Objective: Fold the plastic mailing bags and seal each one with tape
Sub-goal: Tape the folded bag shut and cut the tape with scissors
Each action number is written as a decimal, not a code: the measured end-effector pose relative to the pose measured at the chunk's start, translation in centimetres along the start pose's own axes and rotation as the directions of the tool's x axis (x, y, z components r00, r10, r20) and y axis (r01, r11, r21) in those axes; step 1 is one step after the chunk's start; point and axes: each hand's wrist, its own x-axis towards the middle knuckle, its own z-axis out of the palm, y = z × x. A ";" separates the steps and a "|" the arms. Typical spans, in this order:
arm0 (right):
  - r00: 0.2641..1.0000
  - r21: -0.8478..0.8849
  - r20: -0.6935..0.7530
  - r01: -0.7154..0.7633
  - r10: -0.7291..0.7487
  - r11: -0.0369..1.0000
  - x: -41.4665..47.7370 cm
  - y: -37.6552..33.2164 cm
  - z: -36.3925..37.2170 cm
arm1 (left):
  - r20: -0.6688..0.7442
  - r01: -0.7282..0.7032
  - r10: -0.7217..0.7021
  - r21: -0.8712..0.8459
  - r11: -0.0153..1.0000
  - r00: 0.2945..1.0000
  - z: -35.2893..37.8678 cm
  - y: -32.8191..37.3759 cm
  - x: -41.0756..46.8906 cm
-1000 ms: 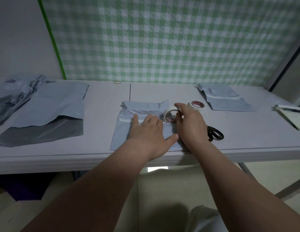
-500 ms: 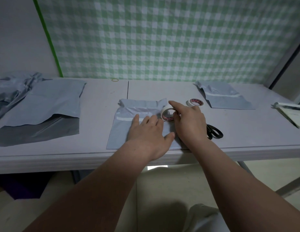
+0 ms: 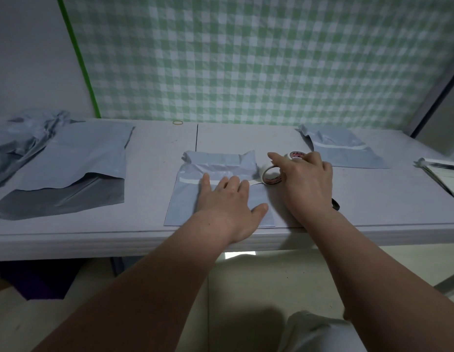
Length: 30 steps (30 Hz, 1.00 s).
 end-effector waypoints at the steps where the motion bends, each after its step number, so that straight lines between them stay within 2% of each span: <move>1: 1.000 -0.014 0.000 0.002 -0.002 1.000 0.0 0.0 -0.1 | 0.005 0.002 -0.002 0.006 1.000 1.000 -0.1 0.0 0.0; 19: 0.999 0.082 0.011 -0.040 0.039 0.996 -0.2 -0.6 0.4 | 0.053 0.042 -0.046 0.080 0.996 0.998 -0.9 1.3 1.0; 23: 0.993 0.131 0.078 -0.094 0.084 0.987 0.0 -0.5 0.7 | 0.053 0.037 -0.042 0.096 0.995 0.998 -0.9 1.4 1.0; 30: 0.998 0.003 0.065 -0.023 0.023 1.000 0.3 -0.1 -0.6 | 0.047 0.041 -0.046 0.096 0.995 0.998 -0.9 1.4 0.9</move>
